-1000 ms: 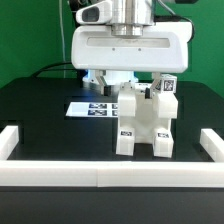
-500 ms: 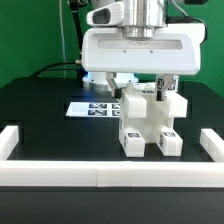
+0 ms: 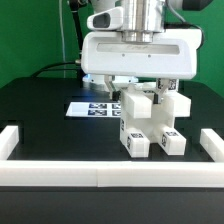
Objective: Assemble chair
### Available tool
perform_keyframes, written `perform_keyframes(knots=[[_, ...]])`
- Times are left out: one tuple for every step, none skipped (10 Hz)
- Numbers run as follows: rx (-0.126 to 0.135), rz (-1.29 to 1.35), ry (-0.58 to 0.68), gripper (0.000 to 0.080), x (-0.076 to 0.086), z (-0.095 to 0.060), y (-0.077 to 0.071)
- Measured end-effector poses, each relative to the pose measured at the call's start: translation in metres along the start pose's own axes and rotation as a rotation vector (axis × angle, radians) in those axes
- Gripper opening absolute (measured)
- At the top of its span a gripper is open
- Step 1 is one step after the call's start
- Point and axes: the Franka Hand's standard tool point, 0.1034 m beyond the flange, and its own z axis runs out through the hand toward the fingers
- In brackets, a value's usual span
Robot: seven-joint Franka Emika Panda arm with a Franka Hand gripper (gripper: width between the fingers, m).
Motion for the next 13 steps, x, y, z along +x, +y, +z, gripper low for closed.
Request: perform_keyframes(knots=[[-0.006, -0.013, 0.008, 0.0648, -0.001, 0.002, 0.005], [-0.011, -0.021, 0.008, 0.0648, -0.003, 0.003, 0.01], [-0.011, -0.019, 0.008, 0.0648, -0.003, 0.003, 0.011], [-0.01, -0.019, 0.009, 0.0561, -0.003, 0.003, 0.011], [-0.01, -0.018, 0.01, 0.0425, -0.002, 0.003, 0.011], [-0.009, -0.016, 0.011, 0.0425, -0.001, 0.002, 0.012], [-0.007, -0.015, 0.013, 0.0294, -0.001, 0.001, 0.011], [-0.007, -0.015, 0.013, 0.0294, 0.0, 0.001, 0.011], [-0.007, -0.015, 0.013, 0.0294, 0.0, 0.001, 0.011], [-0.007, -0.013, 0.012, 0.0294, 0.0, 0.001, 0.012], [-0.006, -0.007, 0.006, 0.0294, 0.001, 0.001, 0.013], [-0.008, -0.006, 0.012, 0.0294, 0.008, 0.001, 0.016], [-0.012, -0.004, 0.022, 0.0294, 0.018, 0.002, 0.02]])
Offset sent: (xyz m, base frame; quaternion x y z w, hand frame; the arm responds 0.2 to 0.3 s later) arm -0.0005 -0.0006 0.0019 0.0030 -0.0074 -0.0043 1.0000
